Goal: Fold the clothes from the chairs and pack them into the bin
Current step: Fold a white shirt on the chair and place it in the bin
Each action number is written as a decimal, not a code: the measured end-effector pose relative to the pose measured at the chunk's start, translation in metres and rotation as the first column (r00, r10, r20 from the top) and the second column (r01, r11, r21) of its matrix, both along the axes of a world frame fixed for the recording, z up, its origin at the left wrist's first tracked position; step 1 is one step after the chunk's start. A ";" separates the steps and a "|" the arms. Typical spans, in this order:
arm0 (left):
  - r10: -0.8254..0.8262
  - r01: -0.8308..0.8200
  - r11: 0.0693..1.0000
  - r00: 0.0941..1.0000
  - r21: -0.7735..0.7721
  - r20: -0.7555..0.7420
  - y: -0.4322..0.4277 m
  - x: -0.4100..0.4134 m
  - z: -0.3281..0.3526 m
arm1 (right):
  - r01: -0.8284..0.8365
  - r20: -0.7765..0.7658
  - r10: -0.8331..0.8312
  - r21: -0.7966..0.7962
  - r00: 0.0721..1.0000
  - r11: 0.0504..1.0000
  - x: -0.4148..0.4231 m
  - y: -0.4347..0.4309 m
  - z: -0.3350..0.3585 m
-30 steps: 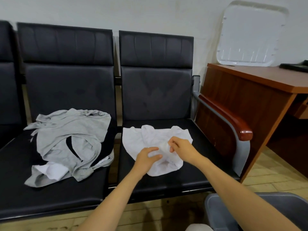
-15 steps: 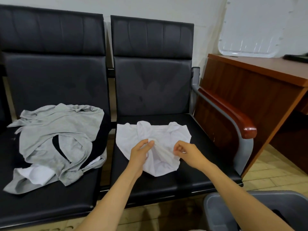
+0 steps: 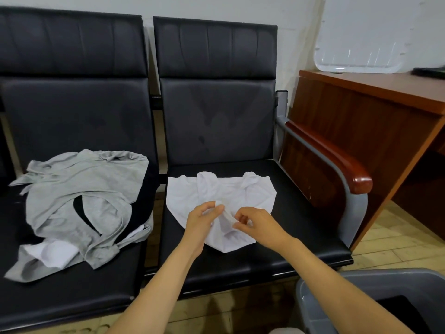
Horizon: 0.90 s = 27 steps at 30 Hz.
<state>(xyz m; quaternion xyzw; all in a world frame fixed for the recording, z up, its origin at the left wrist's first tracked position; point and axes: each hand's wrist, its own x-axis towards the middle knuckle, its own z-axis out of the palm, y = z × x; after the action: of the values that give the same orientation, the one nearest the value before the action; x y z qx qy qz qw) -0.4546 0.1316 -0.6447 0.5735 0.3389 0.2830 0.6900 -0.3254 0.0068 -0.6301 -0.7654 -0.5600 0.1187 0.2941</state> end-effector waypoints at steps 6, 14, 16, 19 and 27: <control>0.004 -0.005 1.000 0.998 -0.018 -0.059 -0.002 -0.004 -0.003 | -0.011 0.072 0.009 0.020 0.997 1.000 -0.010 -0.004 -0.017; -0.051 0.053 0.998 0.996 0.027 -0.079 -0.004 -0.008 -0.002 | 0.106 -0.254 -0.107 -0.017 0.961 0.994 -0.015 0.013 -0.021; -0.047 0.050 0.998 0.995 0.032 -0.086 -0.003 -0.009 -0.001 | 0.127 -0.249 -0.123 -0.001 0.961 0.992 -0.017 0.016 -0.020; -0.023 0.025 0.999 0.996 0.024 -0.090 -0.001 -0.010 0.000 | 0.186 -0.254 -0.172 0.034 0.952 0.982 -0.017 0.015 -0.017; 0.016 0.004 0.982 0.995 0.190 -0.103 0.002 -0.019 0.006 | 0.411 -0.280 -0.365 0.128 0.888 0.903 0.014 0.003 0.034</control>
<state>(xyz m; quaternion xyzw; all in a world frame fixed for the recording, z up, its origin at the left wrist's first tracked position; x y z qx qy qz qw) -0.4741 0.1334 -0.6387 0.6498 0.3477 0.2859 0.6125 -0.3112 0.0099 -0.5958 -0.8107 -0.3622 0.1004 0.4489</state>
